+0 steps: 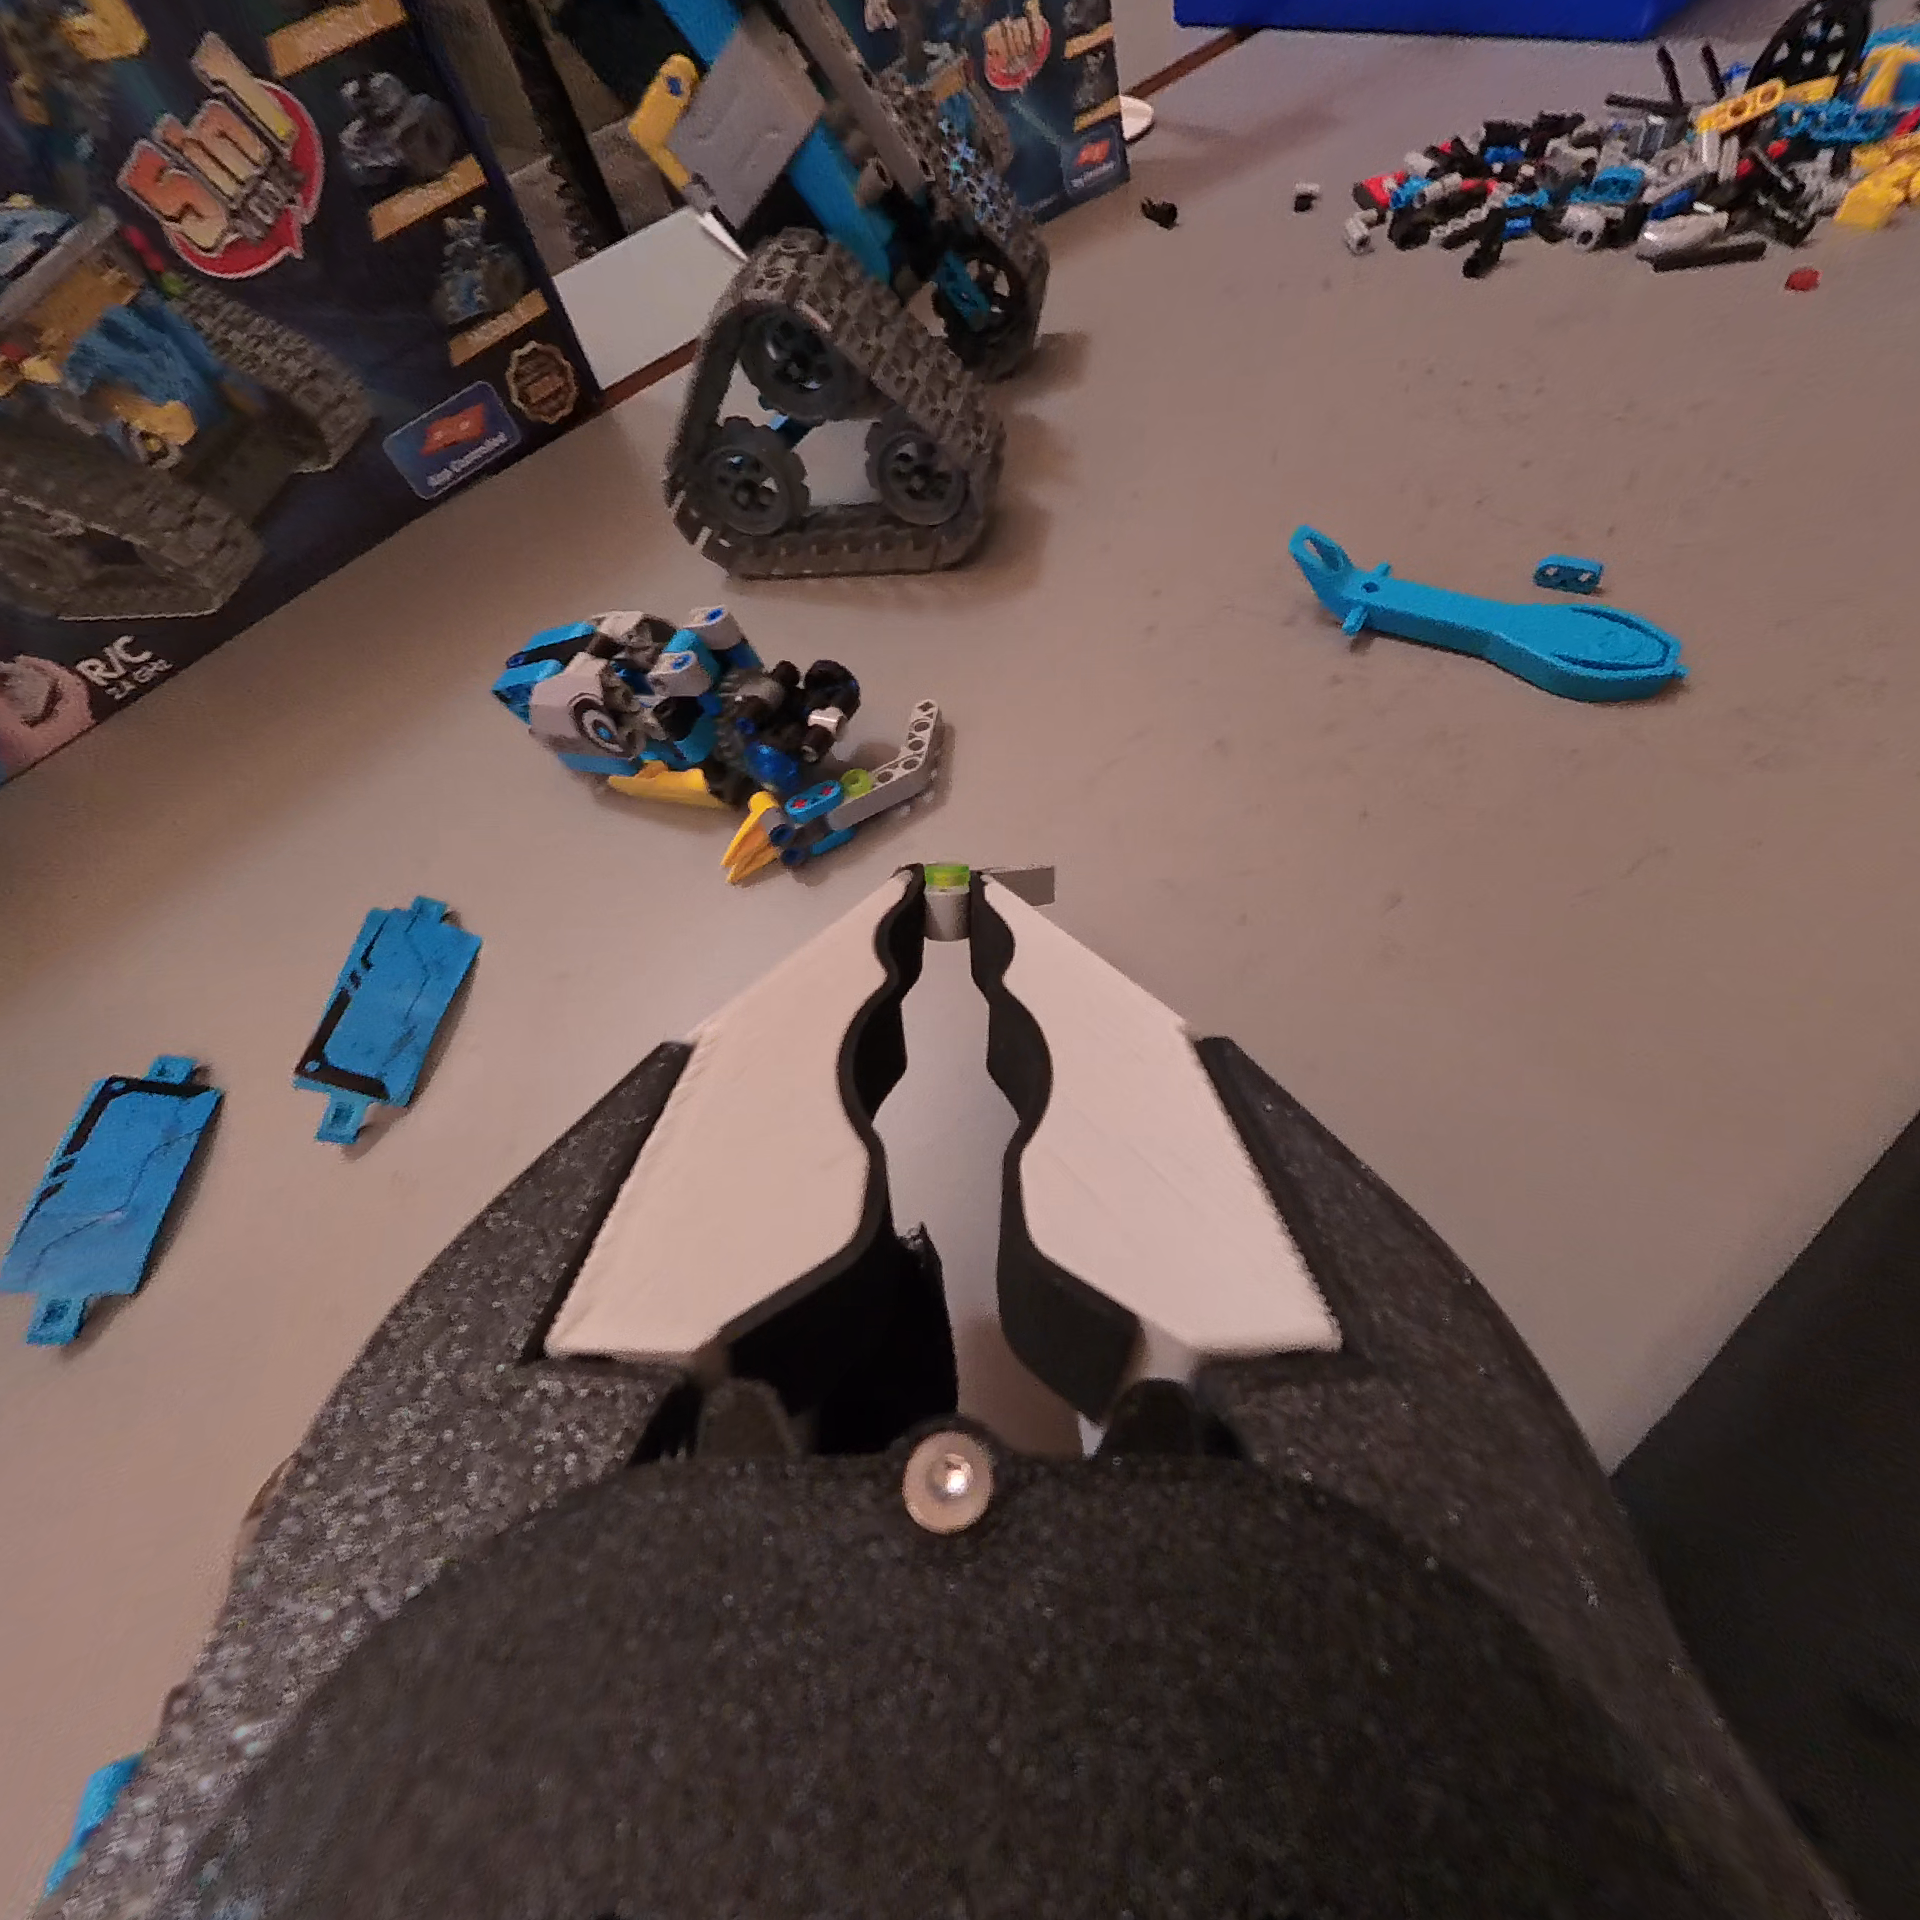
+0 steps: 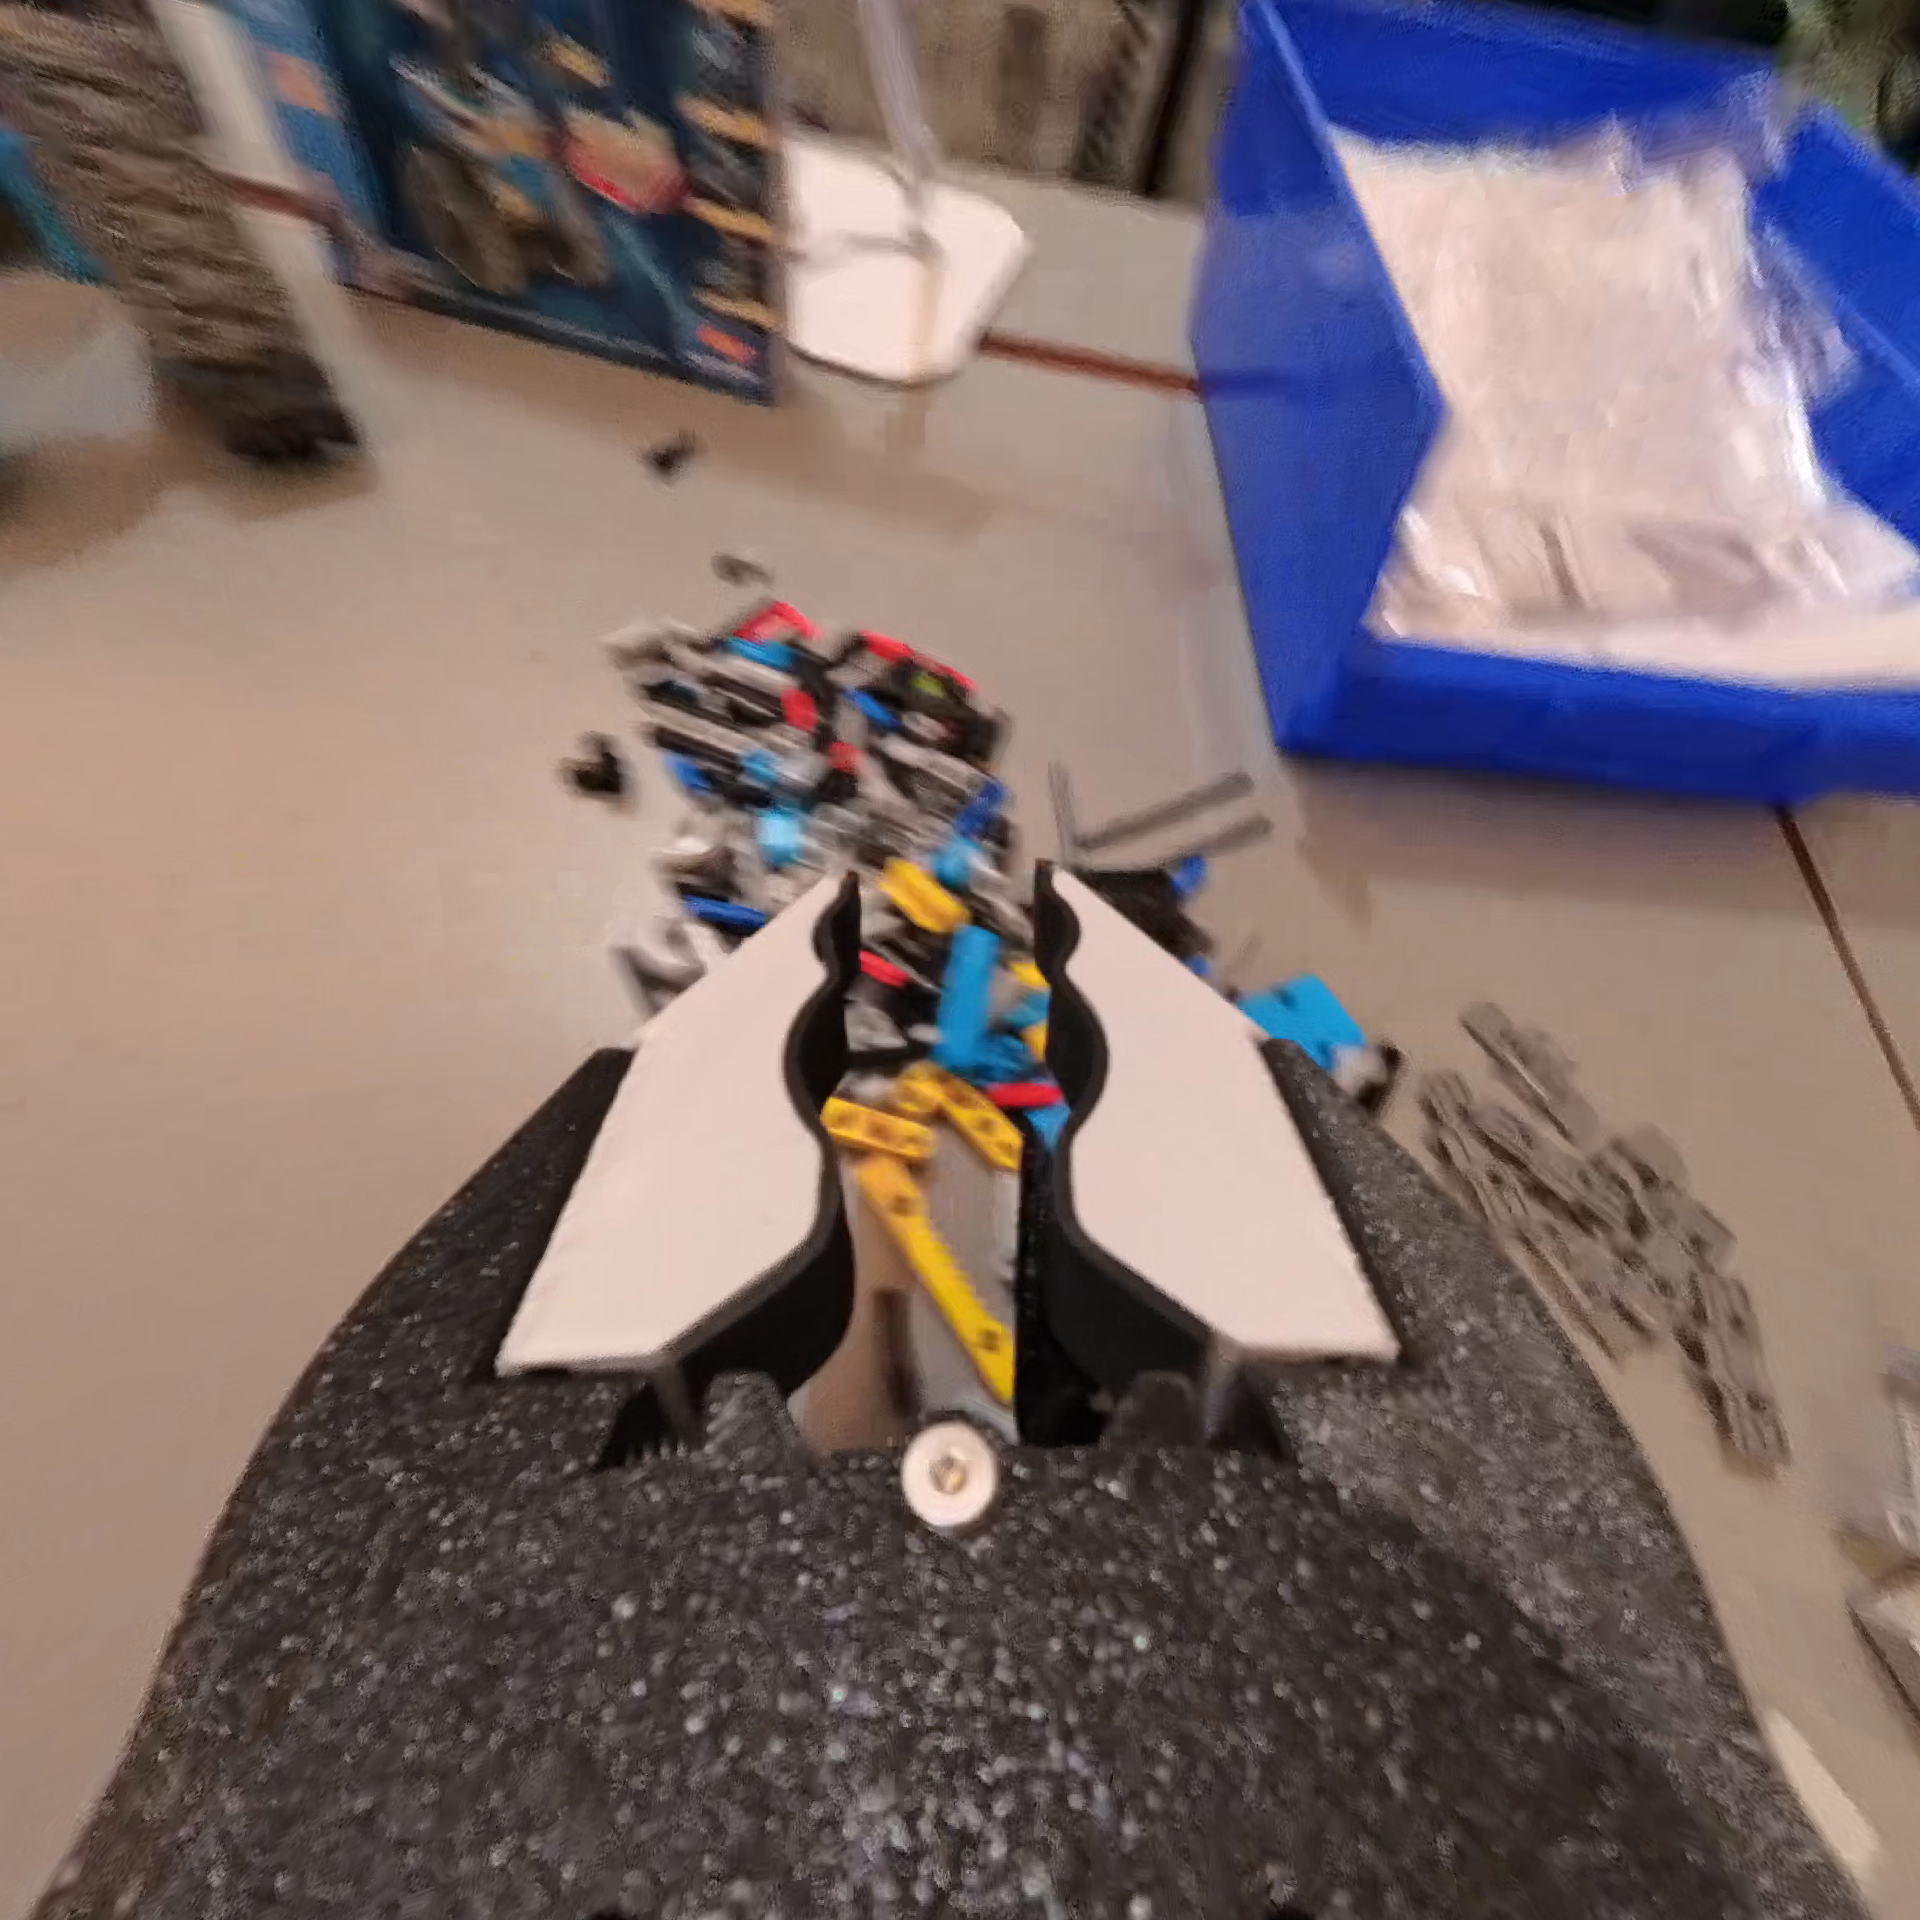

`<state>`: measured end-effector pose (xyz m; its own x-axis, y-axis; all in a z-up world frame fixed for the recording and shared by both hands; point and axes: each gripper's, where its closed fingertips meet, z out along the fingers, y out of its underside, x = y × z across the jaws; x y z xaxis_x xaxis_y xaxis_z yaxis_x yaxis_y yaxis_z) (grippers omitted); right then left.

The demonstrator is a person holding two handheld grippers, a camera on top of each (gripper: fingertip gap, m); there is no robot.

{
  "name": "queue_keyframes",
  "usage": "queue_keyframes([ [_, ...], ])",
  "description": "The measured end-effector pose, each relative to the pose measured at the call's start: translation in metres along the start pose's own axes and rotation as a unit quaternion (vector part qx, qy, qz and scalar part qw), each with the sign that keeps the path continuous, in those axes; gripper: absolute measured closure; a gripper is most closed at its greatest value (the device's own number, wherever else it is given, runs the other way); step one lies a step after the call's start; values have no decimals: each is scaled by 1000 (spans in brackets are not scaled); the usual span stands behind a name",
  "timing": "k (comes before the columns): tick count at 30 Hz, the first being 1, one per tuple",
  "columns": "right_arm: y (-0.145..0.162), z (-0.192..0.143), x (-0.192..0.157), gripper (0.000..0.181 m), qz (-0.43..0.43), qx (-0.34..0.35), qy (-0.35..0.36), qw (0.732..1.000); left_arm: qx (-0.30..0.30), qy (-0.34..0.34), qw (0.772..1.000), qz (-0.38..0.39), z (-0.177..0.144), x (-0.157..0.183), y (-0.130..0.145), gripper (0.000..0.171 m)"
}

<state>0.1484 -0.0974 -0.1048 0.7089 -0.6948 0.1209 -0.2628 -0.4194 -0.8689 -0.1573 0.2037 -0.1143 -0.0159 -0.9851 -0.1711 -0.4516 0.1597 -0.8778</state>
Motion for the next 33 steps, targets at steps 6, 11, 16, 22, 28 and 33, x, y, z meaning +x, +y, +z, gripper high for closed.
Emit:
queue_keyframes([
  [6, 21, -26, -210, 144, -54, -70, -334, 938, 4, -2, 1000, 8, -2, 0, 0, 165],
  [11, 40, -25, -248, 160, -158, -105, -325, 926, 2, -4, 1000, 18, -1, 1, 0, 165],
  [16, 40, -22, -250, 179, -168, -101, -318, 928, -2, -2, 1000, 20, 1, 2, 2, 165],
  [22, 9, -5, -146, 179, -144, -51, -169, 974, 5, -40, 999, 2, -7, -17, 3, 165],
  [28, 35, 9, 0, 168, -50, -98, -29, 994, 33, -24, 998, -45, -15, -27, 1, 165],
  [33, 0, 0, -41, 143, -73, -36, -45, 996, -10, -60, 998, 8, -13, -31, 13, 165],
])
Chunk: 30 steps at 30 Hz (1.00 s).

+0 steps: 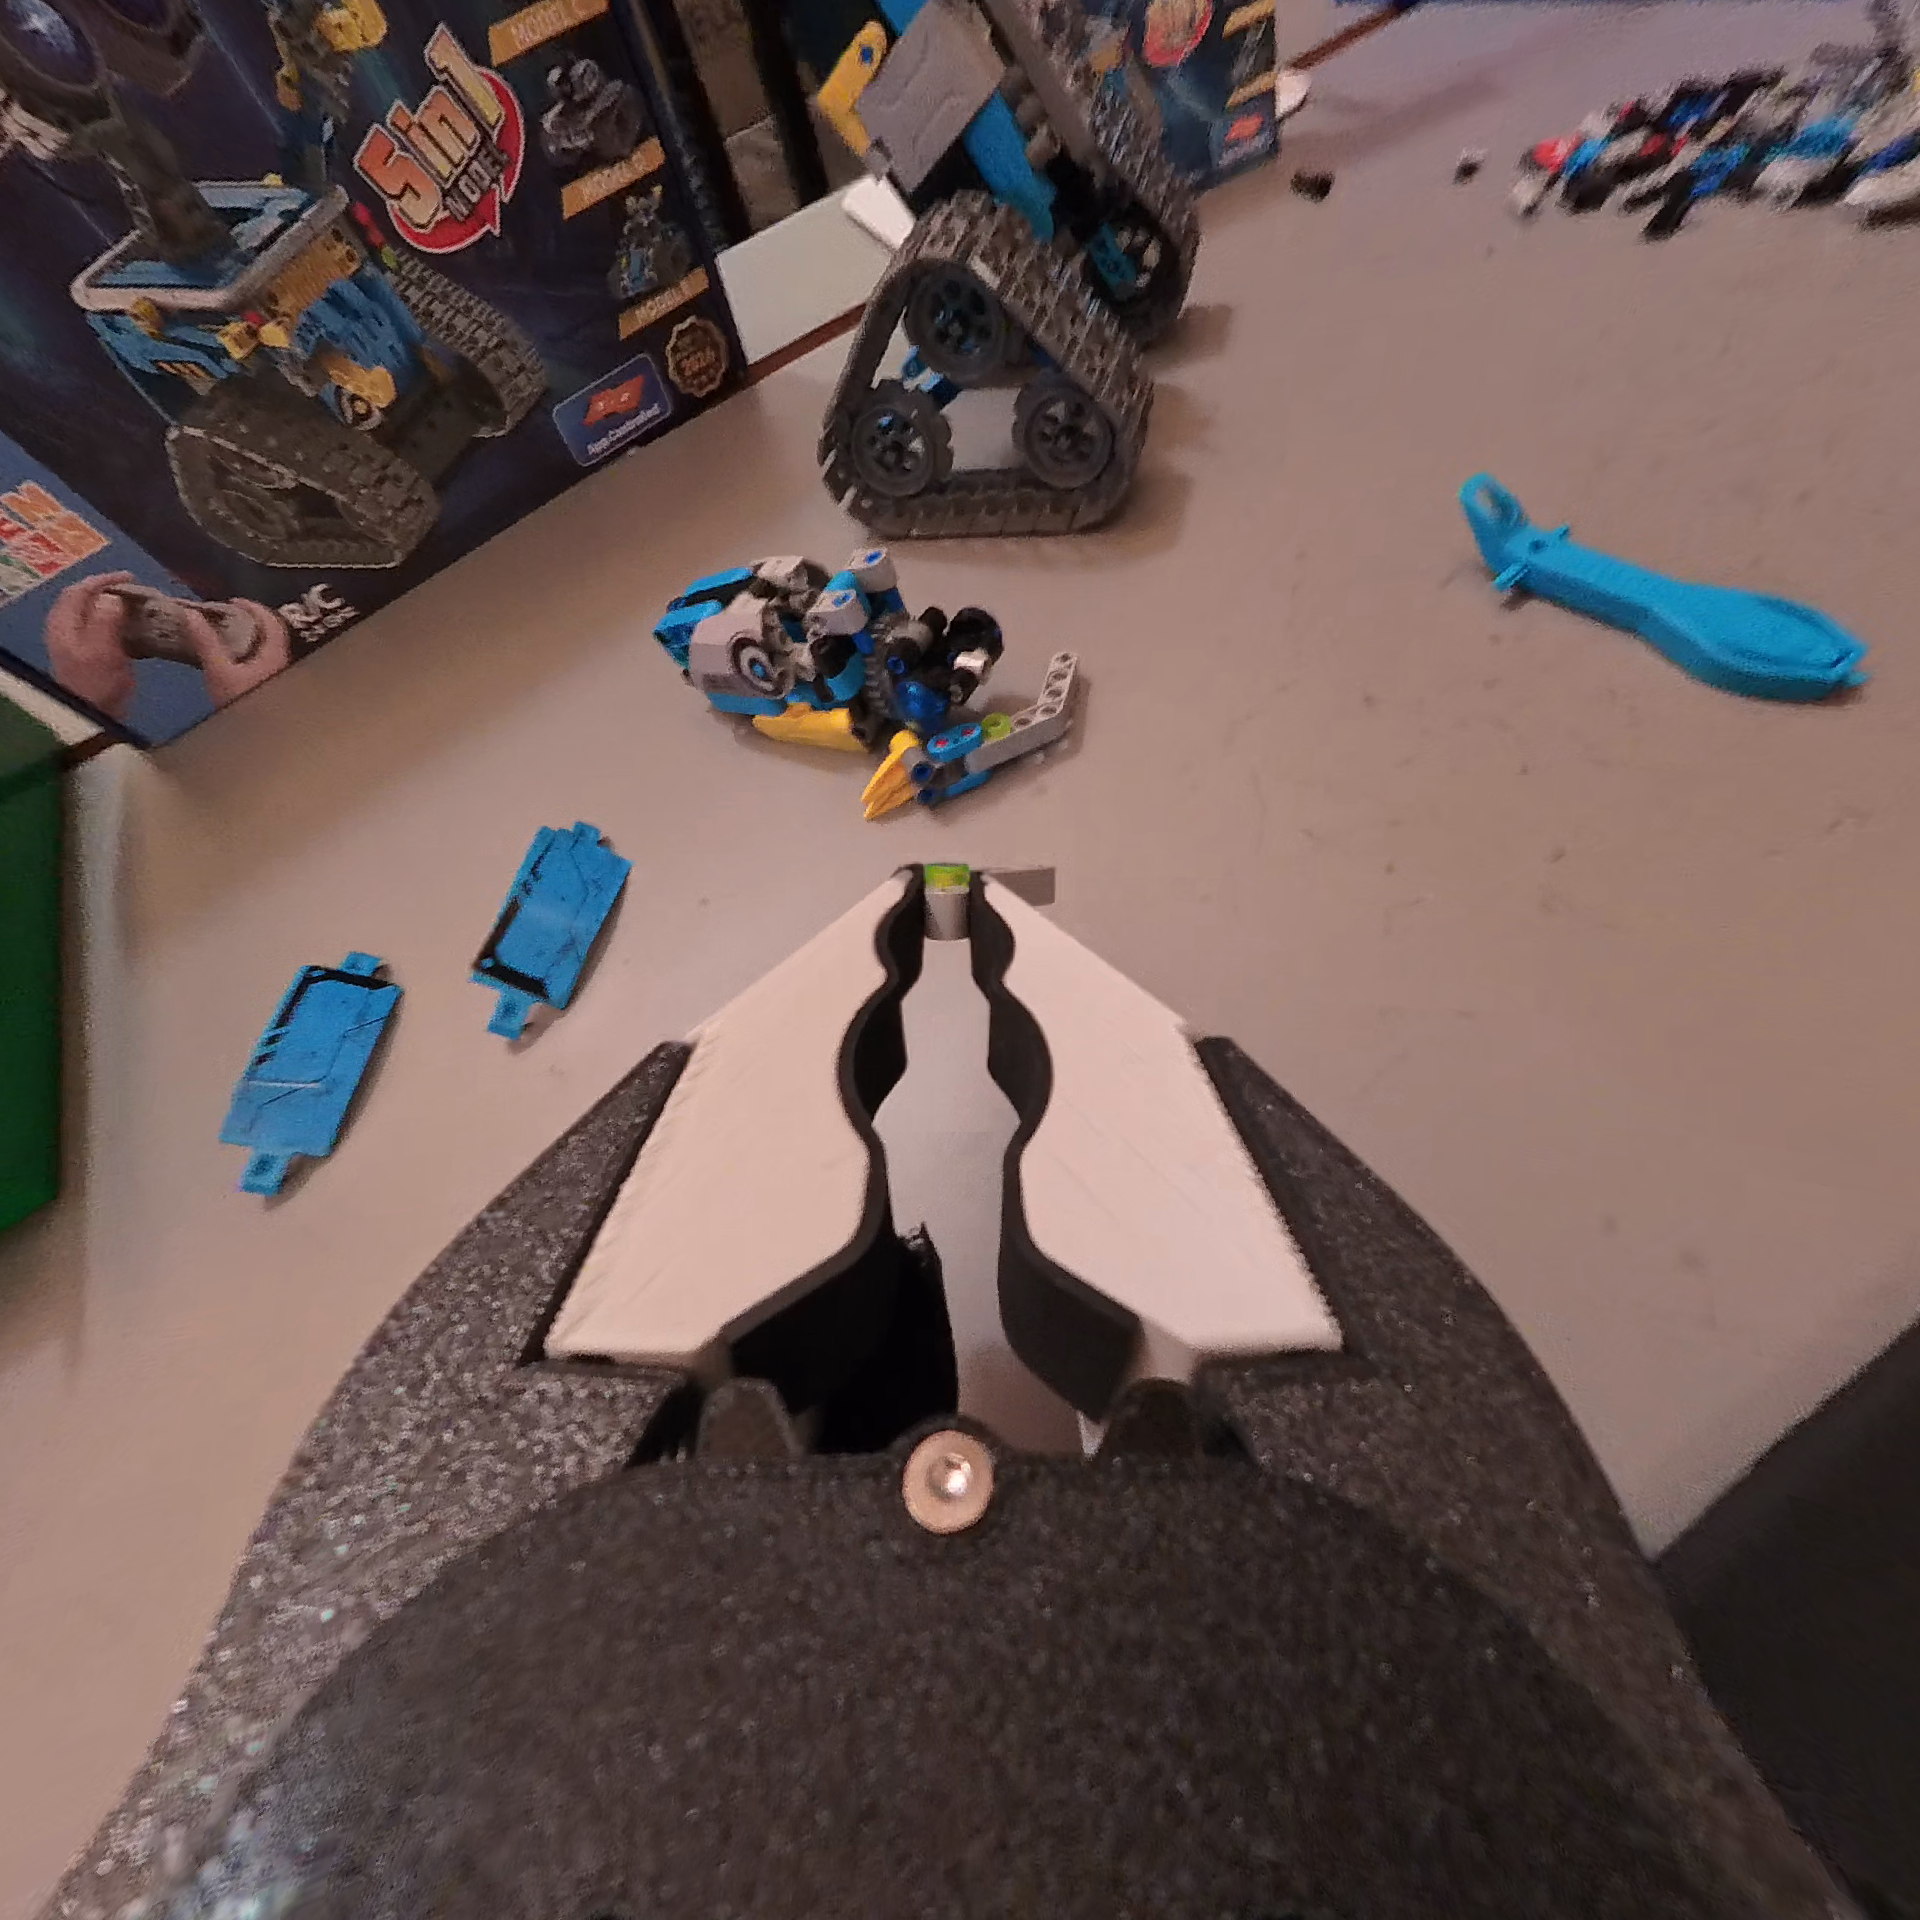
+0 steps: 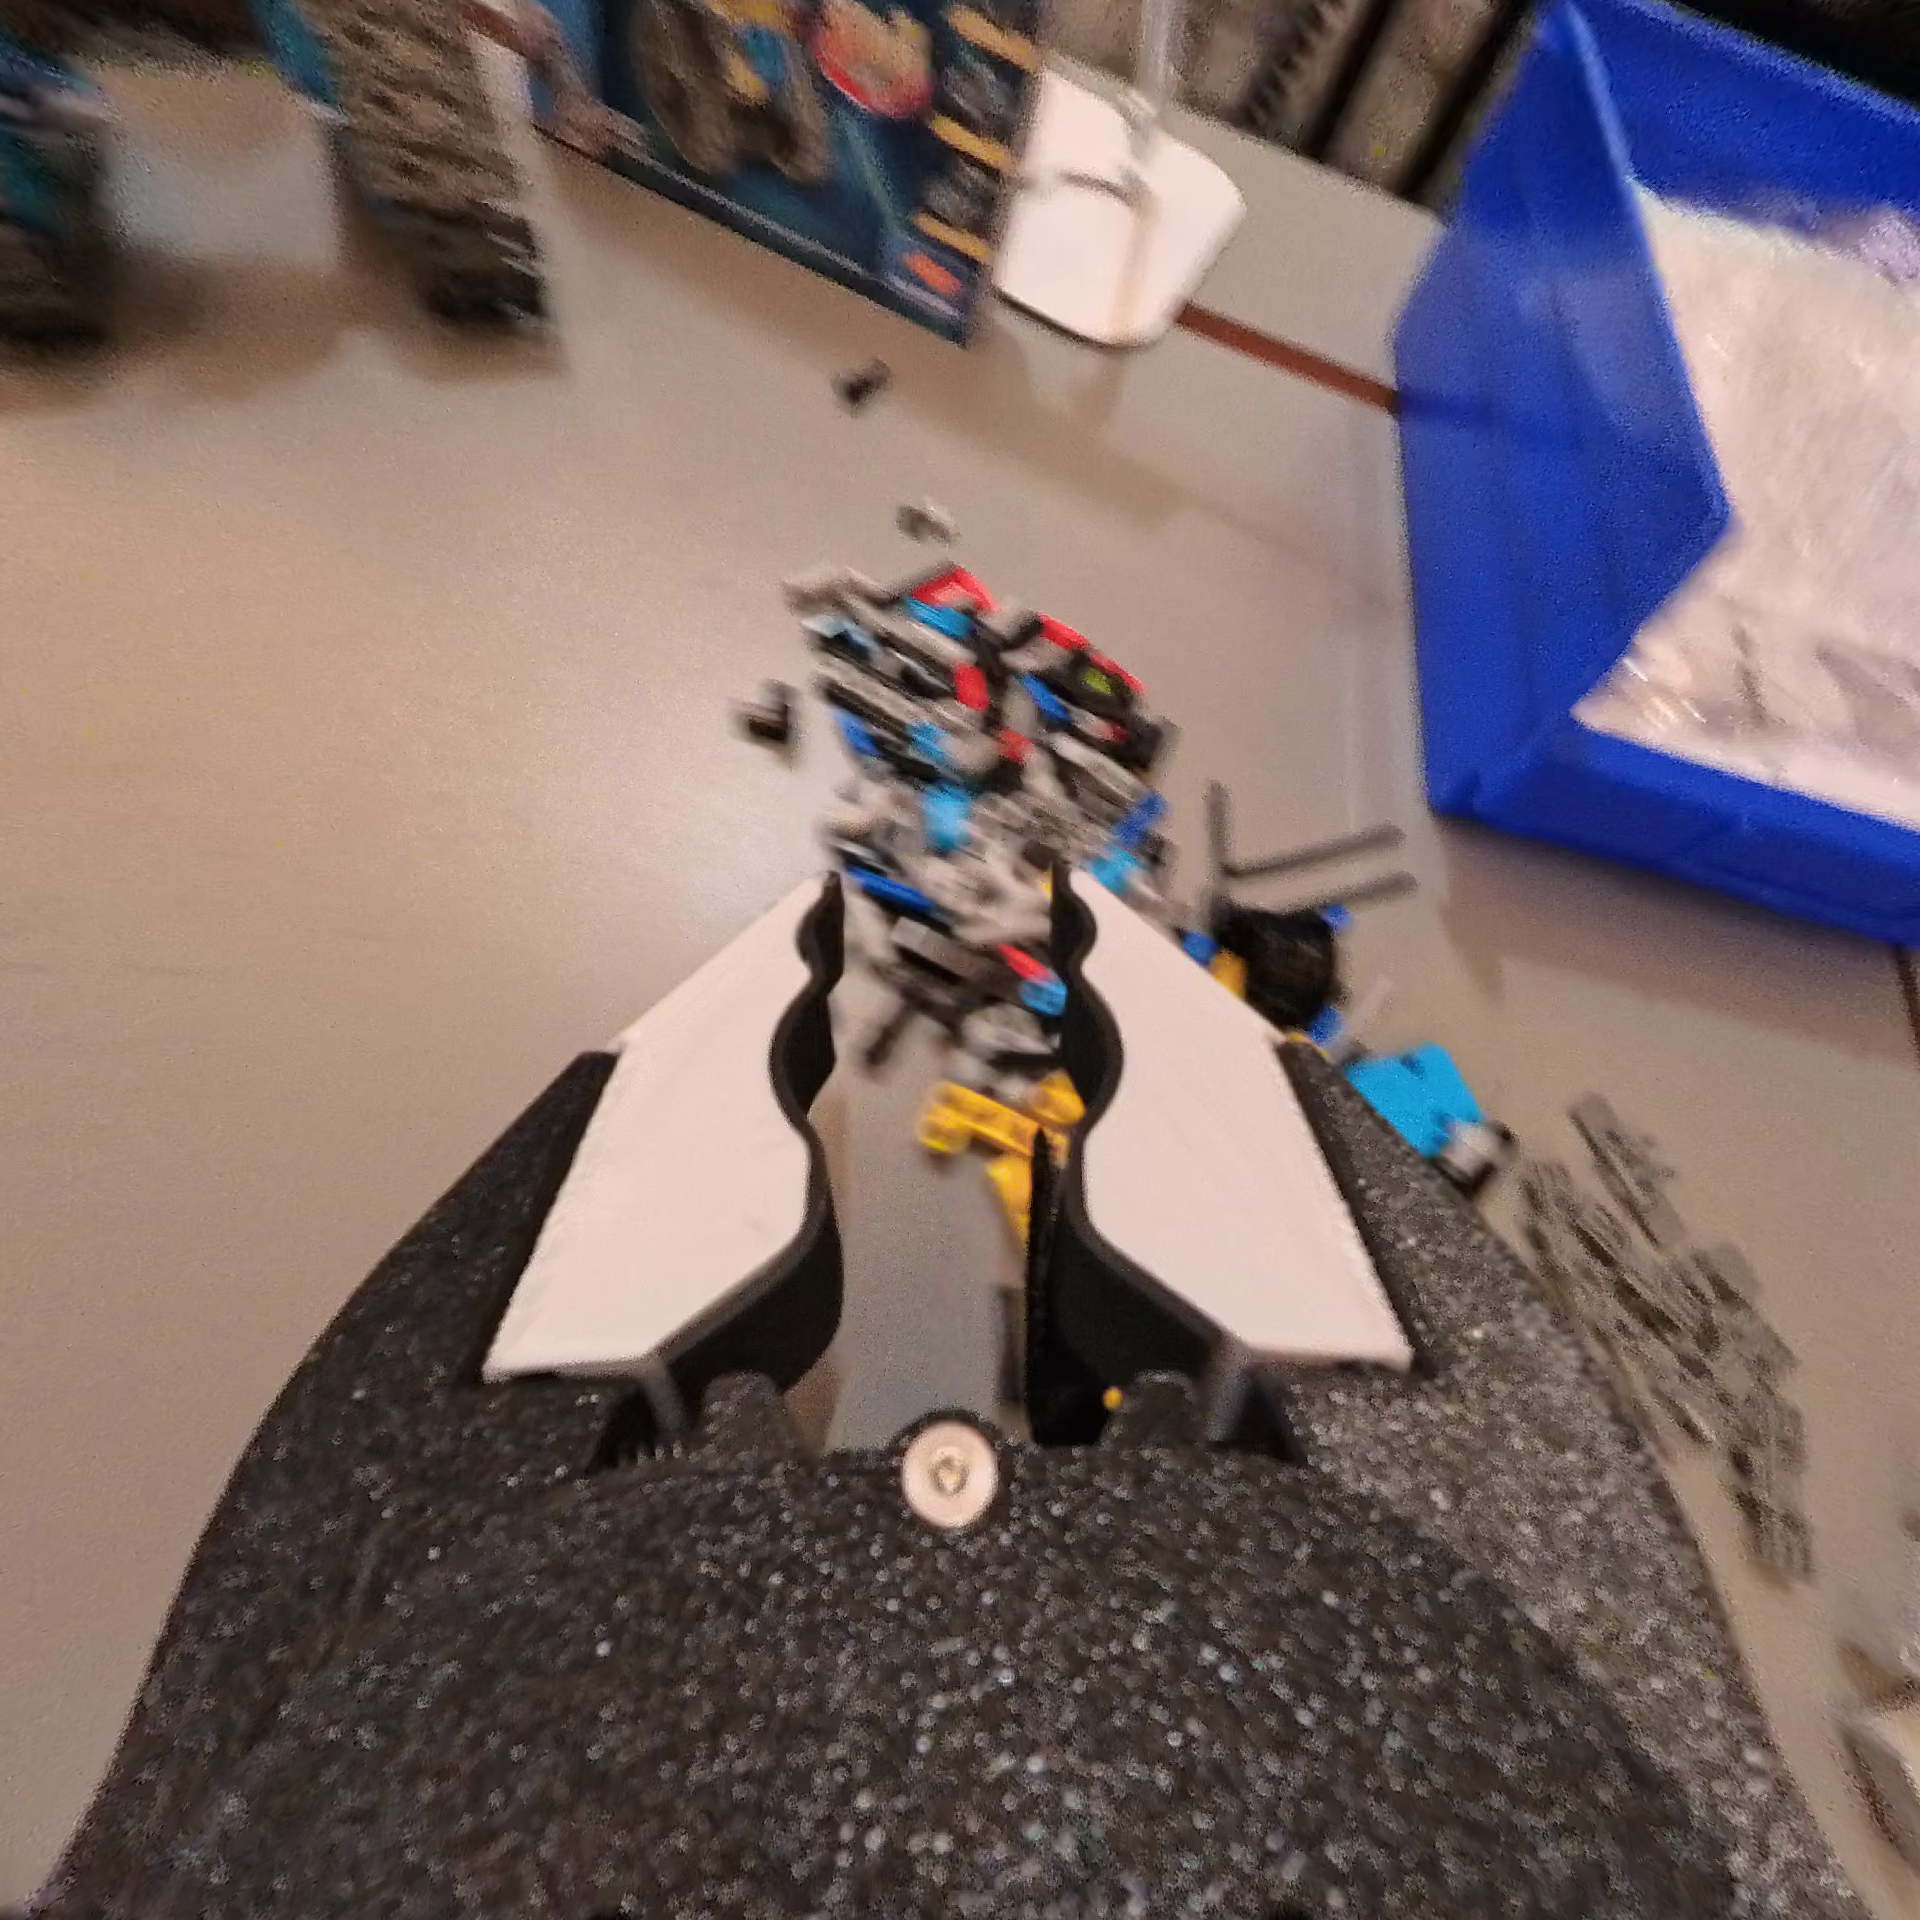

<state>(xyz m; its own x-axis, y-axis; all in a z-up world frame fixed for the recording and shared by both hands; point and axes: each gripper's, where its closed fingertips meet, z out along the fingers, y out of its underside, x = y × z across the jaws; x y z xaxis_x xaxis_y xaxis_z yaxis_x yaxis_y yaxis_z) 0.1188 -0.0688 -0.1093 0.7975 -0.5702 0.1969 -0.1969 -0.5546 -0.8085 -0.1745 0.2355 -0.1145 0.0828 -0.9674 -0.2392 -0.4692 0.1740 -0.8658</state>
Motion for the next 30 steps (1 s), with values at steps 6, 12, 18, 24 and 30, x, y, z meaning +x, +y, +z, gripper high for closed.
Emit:
queue_keyframes([
  [6, -16, -1, -206, 129, -6, -25, -288, 957, -8, -187, 978, 88, -61, -117, 2, 165],
  [12, -12, 19, -249, 125, -30, -82, -284, 955, -35, -136, 988, -57, -65, -171, 58, 165],
  [18, -6, 23, -235, 149, -64, -98, -237, 964, -119, -165, 971, -127, -48, -199, 91, 165],
  [24, 6, 11, -189, 171, -81, -108, -211, 968, -162, -173, 967, -95, -40, -183, 102, 165],
  [30, 30, -35, -74, 171, -33, -102, -135, 985, -187, -146, 964, -123, -45, -164, 117, 164],
])
